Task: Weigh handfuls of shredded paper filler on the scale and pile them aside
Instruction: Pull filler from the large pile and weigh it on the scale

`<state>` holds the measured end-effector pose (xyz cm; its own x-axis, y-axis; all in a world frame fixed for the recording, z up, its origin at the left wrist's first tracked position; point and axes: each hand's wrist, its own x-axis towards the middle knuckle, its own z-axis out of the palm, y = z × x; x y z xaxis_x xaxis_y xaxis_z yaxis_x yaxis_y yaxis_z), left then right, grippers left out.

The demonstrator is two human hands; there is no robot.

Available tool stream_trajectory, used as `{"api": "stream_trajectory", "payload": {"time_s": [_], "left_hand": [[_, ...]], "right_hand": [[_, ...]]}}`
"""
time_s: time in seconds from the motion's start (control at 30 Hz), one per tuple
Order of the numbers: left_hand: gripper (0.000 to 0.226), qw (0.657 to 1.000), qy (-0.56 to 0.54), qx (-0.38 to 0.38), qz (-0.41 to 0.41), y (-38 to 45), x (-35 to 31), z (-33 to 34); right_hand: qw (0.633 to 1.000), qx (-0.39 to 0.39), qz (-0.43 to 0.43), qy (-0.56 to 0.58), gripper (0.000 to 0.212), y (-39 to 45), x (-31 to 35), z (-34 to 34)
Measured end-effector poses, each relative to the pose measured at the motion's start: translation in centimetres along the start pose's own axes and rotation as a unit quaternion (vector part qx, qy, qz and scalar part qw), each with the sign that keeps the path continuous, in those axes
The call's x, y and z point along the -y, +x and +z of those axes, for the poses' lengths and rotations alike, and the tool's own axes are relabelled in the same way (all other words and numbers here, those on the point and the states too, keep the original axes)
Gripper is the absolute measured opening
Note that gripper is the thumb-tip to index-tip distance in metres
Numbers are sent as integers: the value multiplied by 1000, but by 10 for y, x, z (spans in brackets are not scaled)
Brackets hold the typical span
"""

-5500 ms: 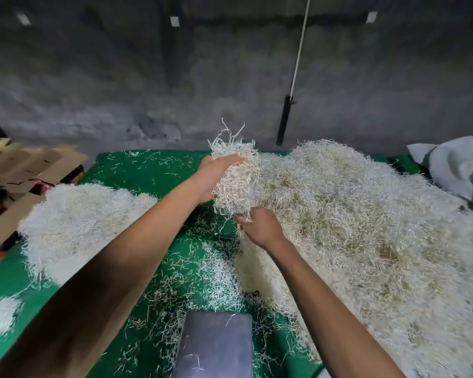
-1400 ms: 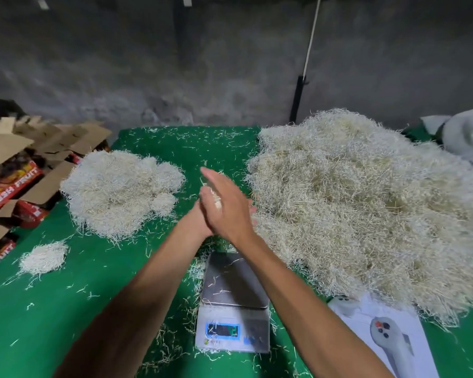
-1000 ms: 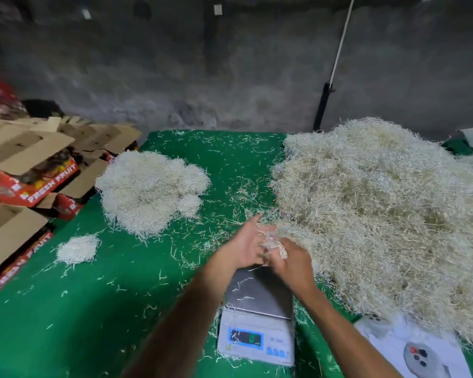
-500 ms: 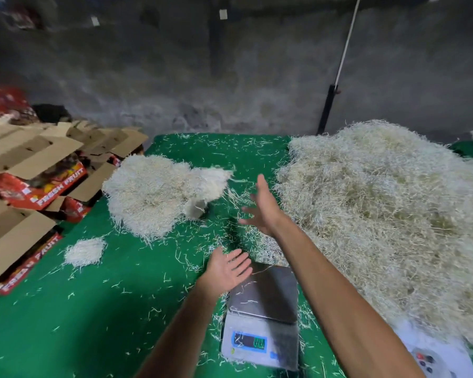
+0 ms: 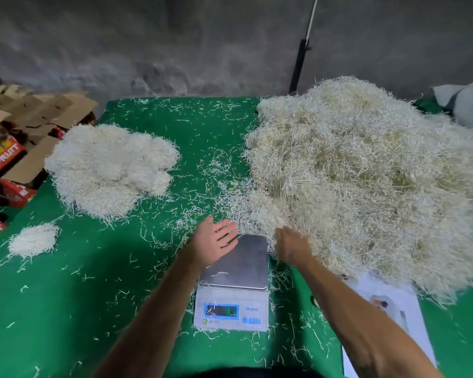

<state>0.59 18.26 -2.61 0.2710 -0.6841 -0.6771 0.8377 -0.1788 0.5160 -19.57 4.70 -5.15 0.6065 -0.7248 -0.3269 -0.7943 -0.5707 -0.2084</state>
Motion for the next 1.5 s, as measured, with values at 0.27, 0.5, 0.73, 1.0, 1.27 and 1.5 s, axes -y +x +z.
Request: {"api": "stream_trajectory", "payload": {"time_s": [0.27, 0.5, 0.73, 1.0, 1.27, 1.5], "left_hand": [[40, 995, 98, 16, 9, 36, 25, 28], [87, 997, 69, 19, -29, 36, 9, 86], [82, 933, 334, -7, 131, 17, -79, 169], [117, 416, 866, 44, 273, -18, -136, 215], [50, 630, 712, -45, 307, 2, -102, 181], [34, 976, 10, 154, 152, -21, -139, 150]], "right_hand": [[996, 11, 4, -84, 46, 13, 6, -9], [962, -203, -92, 158, 16, 40, 19, -71], [913, -259, -92, 302, 95, 35, 8, -89], [954, -276, 11, 116, 12, 44, -10, -92], [902, -282, -94, 312, 14, 35, -1, -119], [972, -133, 27, 194, 18, 24, -47, -63]]}}
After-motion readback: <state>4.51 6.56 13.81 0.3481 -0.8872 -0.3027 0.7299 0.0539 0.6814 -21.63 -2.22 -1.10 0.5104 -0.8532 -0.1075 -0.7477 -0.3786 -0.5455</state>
